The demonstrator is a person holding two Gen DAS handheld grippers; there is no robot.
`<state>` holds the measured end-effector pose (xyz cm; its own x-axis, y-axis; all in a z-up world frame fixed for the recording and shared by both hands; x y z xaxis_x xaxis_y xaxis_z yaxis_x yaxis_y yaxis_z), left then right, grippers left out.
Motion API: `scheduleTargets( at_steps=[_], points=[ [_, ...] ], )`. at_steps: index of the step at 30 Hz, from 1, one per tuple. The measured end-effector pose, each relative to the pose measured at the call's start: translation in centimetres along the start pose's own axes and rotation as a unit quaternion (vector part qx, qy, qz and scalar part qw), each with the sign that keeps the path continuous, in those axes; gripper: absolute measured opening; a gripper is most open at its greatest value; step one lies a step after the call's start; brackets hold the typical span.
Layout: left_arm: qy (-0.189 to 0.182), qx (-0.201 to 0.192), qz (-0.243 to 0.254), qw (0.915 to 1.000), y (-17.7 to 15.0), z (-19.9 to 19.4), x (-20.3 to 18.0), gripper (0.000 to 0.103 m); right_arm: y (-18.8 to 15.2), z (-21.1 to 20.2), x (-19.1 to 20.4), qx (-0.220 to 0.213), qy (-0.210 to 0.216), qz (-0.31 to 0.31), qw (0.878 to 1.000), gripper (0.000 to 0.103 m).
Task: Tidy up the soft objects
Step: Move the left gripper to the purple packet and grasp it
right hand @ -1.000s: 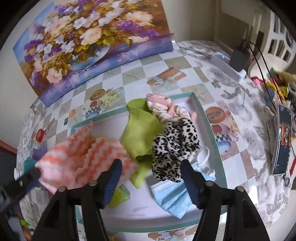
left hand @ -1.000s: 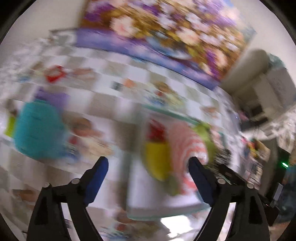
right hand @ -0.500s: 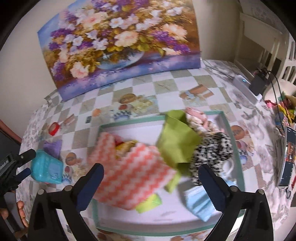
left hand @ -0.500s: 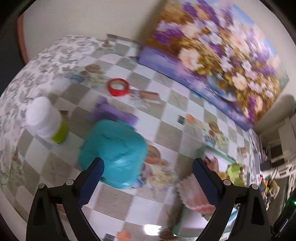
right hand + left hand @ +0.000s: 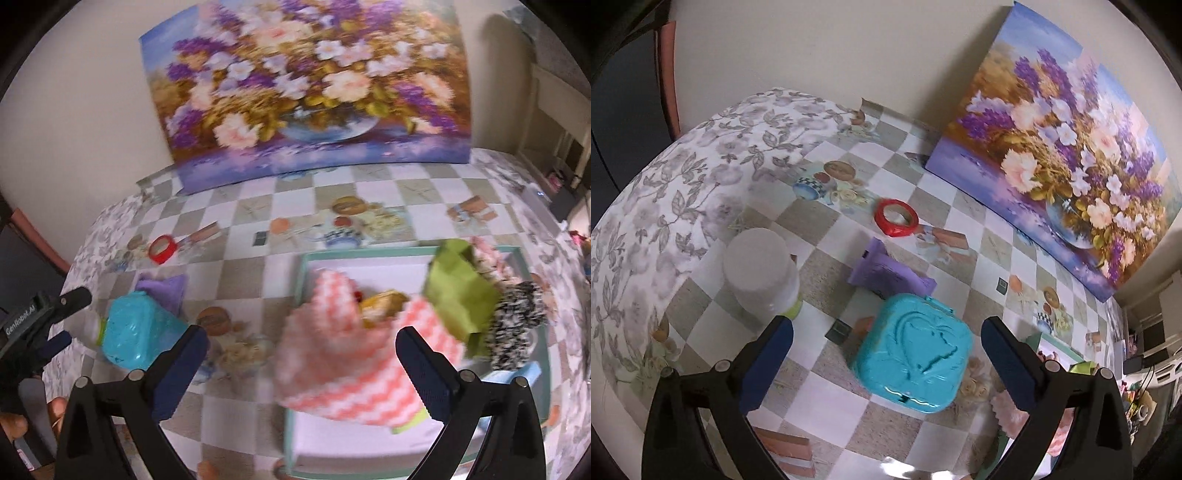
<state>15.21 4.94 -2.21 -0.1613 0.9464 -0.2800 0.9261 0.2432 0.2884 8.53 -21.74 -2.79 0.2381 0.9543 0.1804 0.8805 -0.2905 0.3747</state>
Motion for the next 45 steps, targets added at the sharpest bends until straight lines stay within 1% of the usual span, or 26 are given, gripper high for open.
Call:
scheduleTargets(
  at_steps=[3,8,10,12,16,19,23,26,28,29,31,34,36,39,42,43,45],
  points=[
    [0.0,-0.004,0.001,1.0,0.3,-0.1,0.5,0.102,0.0,0.7,1.6,0.001,0.014,-0.017,1.0,0.103],
    [-0.014,0.001,-0.007,0.9999,1.2,-0.1,1.0,0.102,0.2,1.4,4.0,0.004,0.024,-0.056,0.998,0.103],
    [-0.005,-0.004,-0.001,1.0,1.9,-0.2,1.0,0.102,0.5,1.6,4.9,0.005,0.027,-0.069,0.997,0.103],
    [0.011,-0.005,0.016,0.9998,2.8,-0.1,1.2,0.102,0.9,1.9,5.8,0.007,0.035,-0.084,0.996,0.103],
    [0.017,0.034,0.038,0.9986,5.2,1.0,1.8,0.102,2.0,3.2,7.4,0.031,0.069,-0.092,0.993,0.103],
    [0.021,0.067,0.065,0.9954,6.9,1.9,1.7,0.102,3.5,4.5,8.5,0.053,0.094,-0.089,0.99,0.103],
    [0.027,0.127,0.082,0.9881,8.8,4.3,1.4,0.101,5.3,6.1,9.7,0.071,0.103,-0.086,0.988,0.103],
    [0.032,0.168,0.079,0.9821,9.3,6.5,1.2,0.101,6.5,7.4,10.6,0.083,0.11,-0.093,0.986,0.103],
    [0.018,0.192,0.074,0.9784,9.3,8.0,0.9,0.101,7.1,8.3,10.7,0.087,0.104,-0.096,0.986,0.103],
    [0.012,0.204,0.071,0.9763,9.3,8.8,0.6,0.101,7.5,8.9,10.6,0.088,0.092,-0.097,0.987,0.103],
    [0.014,0.223,0.063,0.9728,9.3,10.3,0.4,0.101,8.0,9.8,10.4,0.094,0.076,-0.103,0.987,0.103],
    [0.02,0.24,0.056,0.969,9.3,12.1,0.1,0.101,8.6,10.9,10.2,0.102,0.078,-0.102,0.987,0.103],
    [0.016,0.254,0.059,0.9652,9.0,13.1,-0.2,0.101,9.0,11.4,9.7,0.104,0.081,-0.095,0.987,0.103],
    [0.006,0.285,0.061,0.9565,8.2,14.4,-0.4,0.101,9.4,12.0,9.0,0.104,0.074,-0.094,0.987,0.103],
    [-0.002,0.299,0.065,0.9521,7.8,15.1,-0.6,0.101,9.4,12.5,8.5,0.106,0.066,-0.095,0.988,0.103],
    [0.001,0.301,0.068,0.9511,7.7,15.2,-0.7,0.101,9.4,12.6,8.4,0.107,0.065,-0.094,0.988,0.103],
    [0.004,0.313,0.076,0.9465,7.2,15.8,-1.0,0.101,9.3,12.8,8.3,0.109,0.065,-0.093,0.988,0.103]
  ],
)
Point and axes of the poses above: each gripper's, at about its wrist camera, not at the fingertips, and z roughly the way its jaws point, x to its left, y to its top, the point moved 5 cm from there along z, roughly the way its jaws point, and after that the axes turned 11 degrees about x, right-handed, at the moved point
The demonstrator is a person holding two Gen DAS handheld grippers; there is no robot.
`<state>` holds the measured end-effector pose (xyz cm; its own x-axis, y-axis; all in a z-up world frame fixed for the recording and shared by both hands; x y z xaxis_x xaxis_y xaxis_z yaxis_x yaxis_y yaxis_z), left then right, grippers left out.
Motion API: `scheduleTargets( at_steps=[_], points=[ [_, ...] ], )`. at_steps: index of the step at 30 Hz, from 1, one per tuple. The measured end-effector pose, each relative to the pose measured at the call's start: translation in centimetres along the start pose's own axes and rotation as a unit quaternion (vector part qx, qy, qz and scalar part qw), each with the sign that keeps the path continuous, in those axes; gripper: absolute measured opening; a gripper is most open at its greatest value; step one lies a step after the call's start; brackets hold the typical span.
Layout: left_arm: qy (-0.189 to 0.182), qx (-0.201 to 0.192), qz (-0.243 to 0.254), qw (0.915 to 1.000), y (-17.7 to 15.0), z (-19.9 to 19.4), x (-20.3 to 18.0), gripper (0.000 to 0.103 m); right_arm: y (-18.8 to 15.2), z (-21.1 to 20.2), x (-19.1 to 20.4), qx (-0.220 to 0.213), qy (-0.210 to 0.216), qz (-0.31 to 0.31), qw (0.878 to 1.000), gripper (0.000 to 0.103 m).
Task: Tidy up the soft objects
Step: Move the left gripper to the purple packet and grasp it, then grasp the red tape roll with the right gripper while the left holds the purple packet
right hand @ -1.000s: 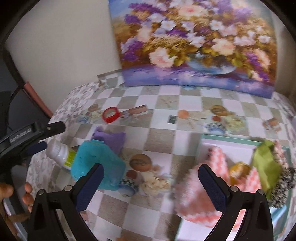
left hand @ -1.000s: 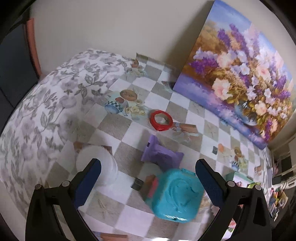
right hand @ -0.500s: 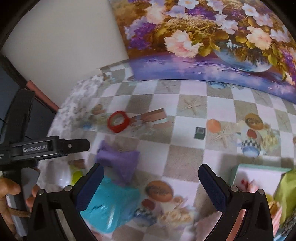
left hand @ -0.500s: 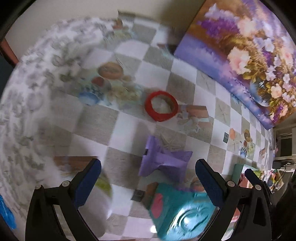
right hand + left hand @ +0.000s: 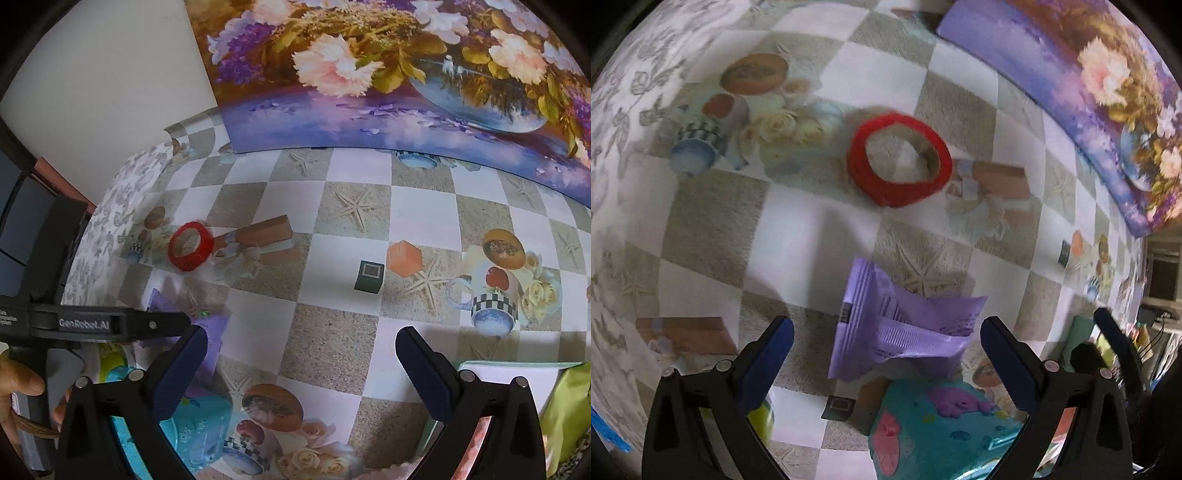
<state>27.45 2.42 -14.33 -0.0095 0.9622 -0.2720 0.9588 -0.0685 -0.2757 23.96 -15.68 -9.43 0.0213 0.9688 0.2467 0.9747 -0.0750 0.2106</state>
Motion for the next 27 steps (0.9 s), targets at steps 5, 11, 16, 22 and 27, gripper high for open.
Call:
scheduleTargets(
  at_steps=[5,11,16,22,27],
  points=[
    [0.015,0.001,0.017,0.9997,0.0,0.6,-0.7,0.1,0.1,0.1,0.1,0.0,-0.005,-0.004,1.0,0.103],
    [0.031,-0.018,0.043,0.9984,-0.2,0.1,-1.8,0.068,0.4,0.2,0.3,-0.003,-0.009,-0.007,1.0,0.103],
    [0.002,-0.027,0.039,0.9989,-0.1,-0.5,-1.7,0.057,0.8,0.7,0.6,0.0,-0.007,-0.008,1.0,0.103],
    [-0.042,-0.056,-0.005,0.9976,0.8,-2.6,0.7,0.051,1.8,1.8,2.2,-0.004,0.032,-0.01,0.999,0.103],
    [-0.052,-0.089,-0.027,0.9943,1.5,-5.1,2.8,0.051,2.6,2.9,4.6,-0.011,0.054,-0.028,0.998,0.103]
  ],
)
Point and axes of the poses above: each gripper's, at about its wrist camera, not at the fingertips, and z roughly the way its jaws point, x to its left, y to its top, the point moved 5 cm from there along z, roughly the way its jaws point, and after that the axes turned 11 degrees about x, right-handed, at the moved point
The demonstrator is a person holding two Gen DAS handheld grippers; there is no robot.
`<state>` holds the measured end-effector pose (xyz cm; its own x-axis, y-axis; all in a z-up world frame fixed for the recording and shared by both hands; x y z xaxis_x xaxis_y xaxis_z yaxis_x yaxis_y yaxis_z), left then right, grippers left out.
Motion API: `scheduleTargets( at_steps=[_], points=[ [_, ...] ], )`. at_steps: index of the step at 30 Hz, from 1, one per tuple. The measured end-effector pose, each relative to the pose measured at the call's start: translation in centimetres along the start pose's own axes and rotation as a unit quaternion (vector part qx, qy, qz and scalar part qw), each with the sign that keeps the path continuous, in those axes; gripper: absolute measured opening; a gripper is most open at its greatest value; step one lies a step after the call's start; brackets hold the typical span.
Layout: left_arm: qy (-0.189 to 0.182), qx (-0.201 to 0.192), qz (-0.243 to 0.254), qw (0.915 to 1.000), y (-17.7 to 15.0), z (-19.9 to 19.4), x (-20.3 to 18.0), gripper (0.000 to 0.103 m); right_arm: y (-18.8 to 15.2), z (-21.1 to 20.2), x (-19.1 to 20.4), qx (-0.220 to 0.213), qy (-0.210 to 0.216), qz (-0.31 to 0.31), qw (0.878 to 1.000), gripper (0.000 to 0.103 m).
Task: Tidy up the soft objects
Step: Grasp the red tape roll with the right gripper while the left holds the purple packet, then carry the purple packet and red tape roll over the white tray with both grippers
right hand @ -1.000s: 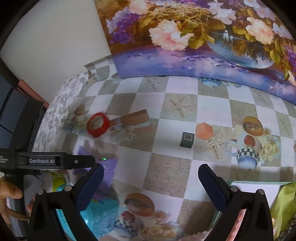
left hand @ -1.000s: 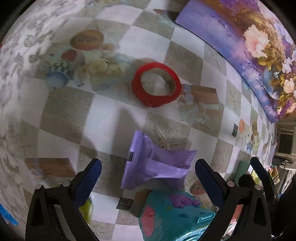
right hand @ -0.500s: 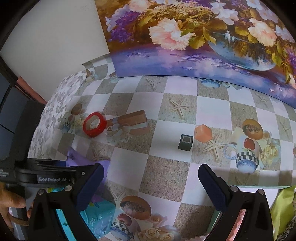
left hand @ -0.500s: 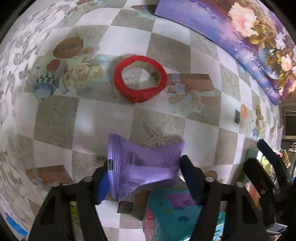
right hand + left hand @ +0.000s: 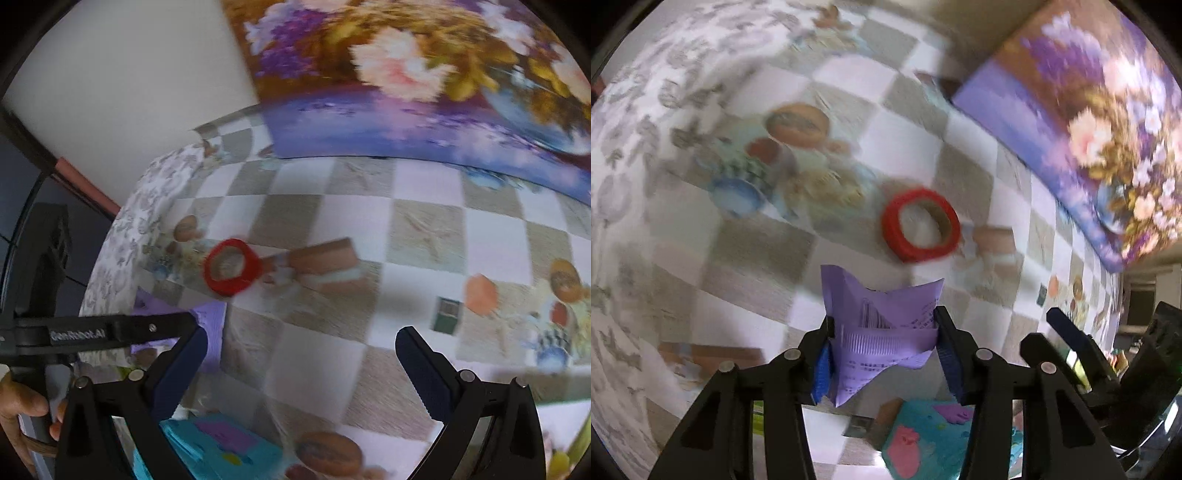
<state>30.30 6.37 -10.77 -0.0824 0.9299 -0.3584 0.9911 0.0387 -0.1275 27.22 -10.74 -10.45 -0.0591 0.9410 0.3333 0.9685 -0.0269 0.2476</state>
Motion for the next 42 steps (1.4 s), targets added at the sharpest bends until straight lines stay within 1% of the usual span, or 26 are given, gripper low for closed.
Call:
scheduleTargets(
  at_steps=[3,8,10,14,17,20,23,24,26,27,28,29,36,42],
  points=[
    [-0.011,-0.017,-0.01,0.9997,0.4,-1.5,1.3,0.051,0.5,1.0,1.5,0.001,0.0,-0.026,1.0,0.102],
    [-0.04,-0.046,-0.03,0.9977,1.2,-3.6,3.2,0.051,1.5,2.5,4.0,0.004,0.003,-0.084,0.996,0.096],
    [-0.047,-0.052,-0.035,0.9969,1.2,-4.4,4.0,0.051,1.9,3.2,4.8,0.008,-0.006,-0.11,0.994,0.093],
    [-0.059,-0.064,-0.047,0.9951,1.4,-5.6,5.7,0.051,2.8,4.5,5.7,0.022,-0.012,-0.147,0.989,0.09],
    [-0.073,-0.071,-0.054,0.9933,1.8,-5.7,6.3,0.051,3.2,5.4,6.4,0.036,-0.013,-0.171,0.985,0.087],
    [-0.081,-0.078,-0.062,0.9918,1.9,-6.0,7.2,0.051,3.6,6.5,7.0,0.047,-0.03,-0.193,0.98,0.086],
    [-0.088,-0.078,-0.07,0.9906,2.0,-5.8,8.2,0.051,3.6,7.7,7.3,0.059,-0.05,-0.206,0.976,0.085],
    [-0.089,-0.077,-0.072,0.9904,2.0,-5.7,8.5,0.051,3.6,8.0,7.4,0.06,-0.055,-0.209,0.974,0.081],
    [-0.091,-0.076,-0.079,0.9898,2.0,-5.5,9.1,0.051,3.6,8.4,7.6,0.057,-0.064,-0.214,0.973,0.079],
    [-0.093,-0.075,-0.082,0.9895,2.0,-5.4,9.3,0.051,3.6,8.3,7.7,0.054,-0.067,-0.215,0.973,0.075],
    [-0.093,-0.075,-0.083,0.9893,2.1,-5.3,9.4,0.051,3.7,8.4,7.8,0.052,-0.068,-0.216,0.973,0.065],
    [-0.094,-0.075,-0.085,0.9891,2.1,-5.2,9.6,0.051,3.7,8.4,7.9,0.05,-0.069,-0.217,0.973,0.058],
    [-0.091,-0.078,-0.087,0.9889,1.7,-5.6,9.5,0.051,3.2,7.7,8.0,0.042,-0.089,-0.22,0.97,0.057],
    [-0.095,-0.09,-0.083,0.9879,0.6,-7.3,7.4,0.051,2.5,3.9,6.2,0.025,-0.1,-0.2,0.974,0.057]
  ],
)
Point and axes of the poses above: each gripper's, at about its wrist camera, not at the fingertips, and z roughly the way its jaws point, x to its left, y to its top, the point moved 5 cm from there along z, roughly the way its jaws point, and after that the axes turned 11 degrees about x, right-handed, at the moved point
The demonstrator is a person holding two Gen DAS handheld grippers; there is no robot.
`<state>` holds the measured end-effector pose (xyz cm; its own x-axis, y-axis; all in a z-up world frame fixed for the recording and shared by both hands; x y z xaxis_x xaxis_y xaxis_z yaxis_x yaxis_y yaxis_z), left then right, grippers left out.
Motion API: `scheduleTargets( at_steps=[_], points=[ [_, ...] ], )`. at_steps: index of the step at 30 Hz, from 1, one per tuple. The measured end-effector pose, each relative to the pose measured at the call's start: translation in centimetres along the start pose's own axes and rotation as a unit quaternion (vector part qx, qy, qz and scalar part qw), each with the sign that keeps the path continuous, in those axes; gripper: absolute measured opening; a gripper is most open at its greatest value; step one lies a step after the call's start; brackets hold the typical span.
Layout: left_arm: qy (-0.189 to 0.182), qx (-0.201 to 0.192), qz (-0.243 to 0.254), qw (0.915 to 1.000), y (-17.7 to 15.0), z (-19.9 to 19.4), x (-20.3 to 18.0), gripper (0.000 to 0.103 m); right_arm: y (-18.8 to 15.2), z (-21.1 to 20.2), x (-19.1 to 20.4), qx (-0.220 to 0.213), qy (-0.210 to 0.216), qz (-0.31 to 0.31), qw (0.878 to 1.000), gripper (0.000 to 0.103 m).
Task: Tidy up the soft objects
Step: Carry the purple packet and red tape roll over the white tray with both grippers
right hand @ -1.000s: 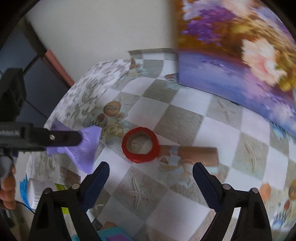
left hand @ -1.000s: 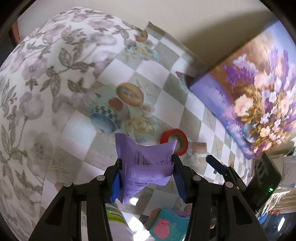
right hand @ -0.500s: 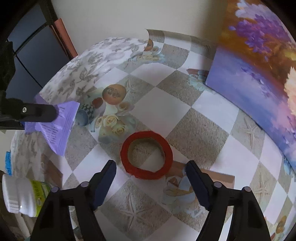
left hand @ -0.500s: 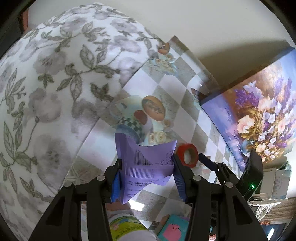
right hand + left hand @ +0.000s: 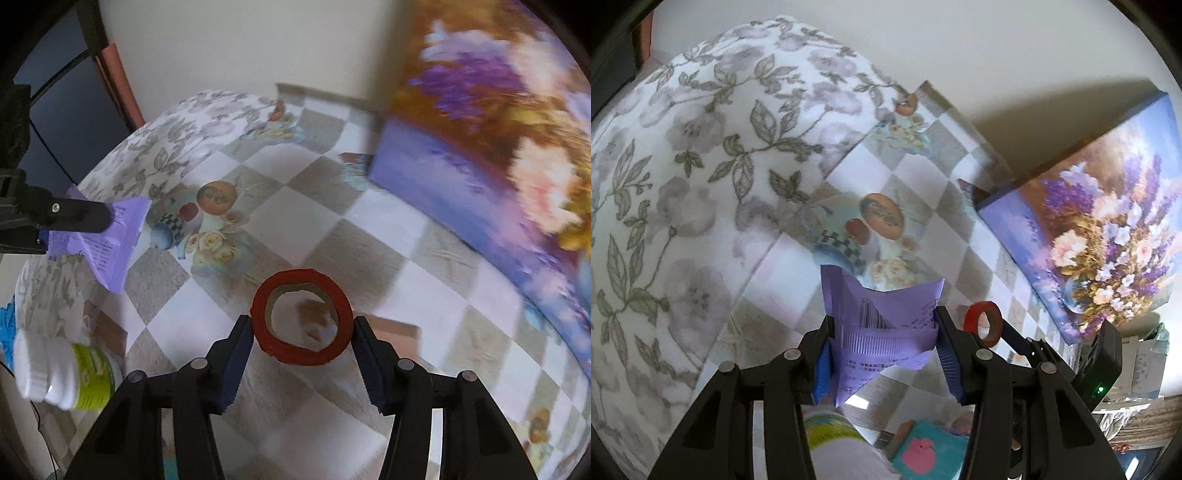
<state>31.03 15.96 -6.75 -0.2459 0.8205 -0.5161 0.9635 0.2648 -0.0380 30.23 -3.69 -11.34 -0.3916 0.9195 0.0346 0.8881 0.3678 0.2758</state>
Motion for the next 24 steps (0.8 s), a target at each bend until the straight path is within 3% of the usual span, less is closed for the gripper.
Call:
scheduleTargets(
  at_steps=[10,24],
  points=[
    [-0.018,-0.015,0.042,0.9988,-5.6,-2.2,-6.8,0.051,-6.2,-8.4,-4.5,-0.031,-0.016,0.054,0.998,0.057],
    [-0.055,0.001,0.122,0.991,-18.4,0.5,-17.4,0.051,-19.3,-19.1,-10.0,-0.074,-0.048,0.135,0.987,0.057]
  ],
)
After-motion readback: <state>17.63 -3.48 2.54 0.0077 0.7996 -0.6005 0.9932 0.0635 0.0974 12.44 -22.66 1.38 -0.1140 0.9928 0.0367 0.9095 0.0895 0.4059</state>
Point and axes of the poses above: each gripper's, at about its wrist camera, not at the fingertips, and z roughly the way its jaws point, x to its left, y to its top, the point moved 5 cm from there along z, roughly the way its jaws point, and after that the axes turned 11 degrees about x, right-handed, at the moved point
